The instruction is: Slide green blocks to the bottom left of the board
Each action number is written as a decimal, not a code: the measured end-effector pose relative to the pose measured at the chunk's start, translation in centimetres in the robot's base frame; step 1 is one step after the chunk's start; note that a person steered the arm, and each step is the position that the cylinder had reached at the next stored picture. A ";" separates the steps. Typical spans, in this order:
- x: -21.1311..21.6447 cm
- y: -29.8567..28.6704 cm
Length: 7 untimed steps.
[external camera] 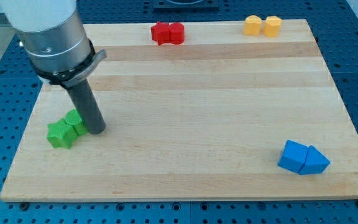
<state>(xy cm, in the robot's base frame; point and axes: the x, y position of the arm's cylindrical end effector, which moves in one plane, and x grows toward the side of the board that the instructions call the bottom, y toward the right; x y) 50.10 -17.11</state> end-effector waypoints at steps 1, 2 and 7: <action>0.0 -0.2; -1.8 1.6; -1.4 -1.9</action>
<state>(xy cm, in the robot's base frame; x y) 48.72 -19.05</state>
